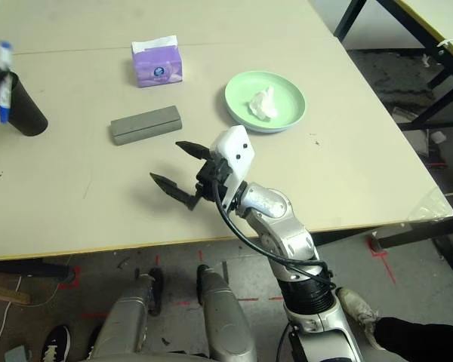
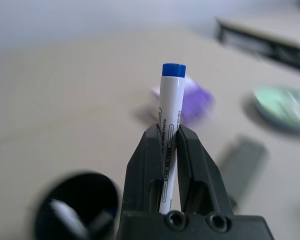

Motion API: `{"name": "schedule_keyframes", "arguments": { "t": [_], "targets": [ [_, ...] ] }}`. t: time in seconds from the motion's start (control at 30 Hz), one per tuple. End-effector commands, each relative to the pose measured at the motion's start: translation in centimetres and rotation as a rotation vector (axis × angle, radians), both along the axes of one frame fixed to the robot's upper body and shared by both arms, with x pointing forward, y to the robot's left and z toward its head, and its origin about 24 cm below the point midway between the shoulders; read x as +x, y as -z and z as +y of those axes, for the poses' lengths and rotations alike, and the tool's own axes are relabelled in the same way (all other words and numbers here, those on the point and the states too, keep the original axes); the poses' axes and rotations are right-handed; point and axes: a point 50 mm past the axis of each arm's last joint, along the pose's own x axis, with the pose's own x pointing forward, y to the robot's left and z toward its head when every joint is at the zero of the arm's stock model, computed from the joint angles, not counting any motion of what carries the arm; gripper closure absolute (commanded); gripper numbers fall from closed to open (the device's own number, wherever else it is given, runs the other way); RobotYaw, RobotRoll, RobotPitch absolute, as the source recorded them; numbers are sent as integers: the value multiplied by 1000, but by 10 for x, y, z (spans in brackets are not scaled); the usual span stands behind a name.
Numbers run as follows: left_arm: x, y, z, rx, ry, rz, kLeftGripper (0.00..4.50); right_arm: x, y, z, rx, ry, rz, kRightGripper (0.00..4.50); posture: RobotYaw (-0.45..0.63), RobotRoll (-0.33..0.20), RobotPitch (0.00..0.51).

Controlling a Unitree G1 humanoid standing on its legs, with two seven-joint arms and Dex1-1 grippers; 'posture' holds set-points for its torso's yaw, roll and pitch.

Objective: Organize and tidy the items on the table.

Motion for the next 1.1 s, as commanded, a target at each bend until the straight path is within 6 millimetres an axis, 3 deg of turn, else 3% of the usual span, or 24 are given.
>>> {"name": "schedule_keyframes", "arguments": {
  "t": [0.03,0.17,0.57,0.8,1.0,1.1],
  "targets": [
    [-5,-8,16,-68,-122,-87,4228,0,1,3,-6,-21,1,0,-109,0,261],
    [8,1,22,-70,-229,-92,4228,0,1,3,-11,-26,2,0,-118,0,265],
    [48,36,6,-78,-275,-73,4228,-7,0,-7,-31,13,3,0,-188,0,273],
    [56,46,1,-78,-288,-63,4228,-11,-1,-7,-32,24,10,0,-198,0,280],
    [53,62,8,-58,-325,-15,4228,-10,-2,-8,-33,25,13,0,-190,0,283],
    [48,66,15,-77,-338,-26,3176,-9,-3,-8,-35,22,11,0,-189,0,282]
  ]
}}
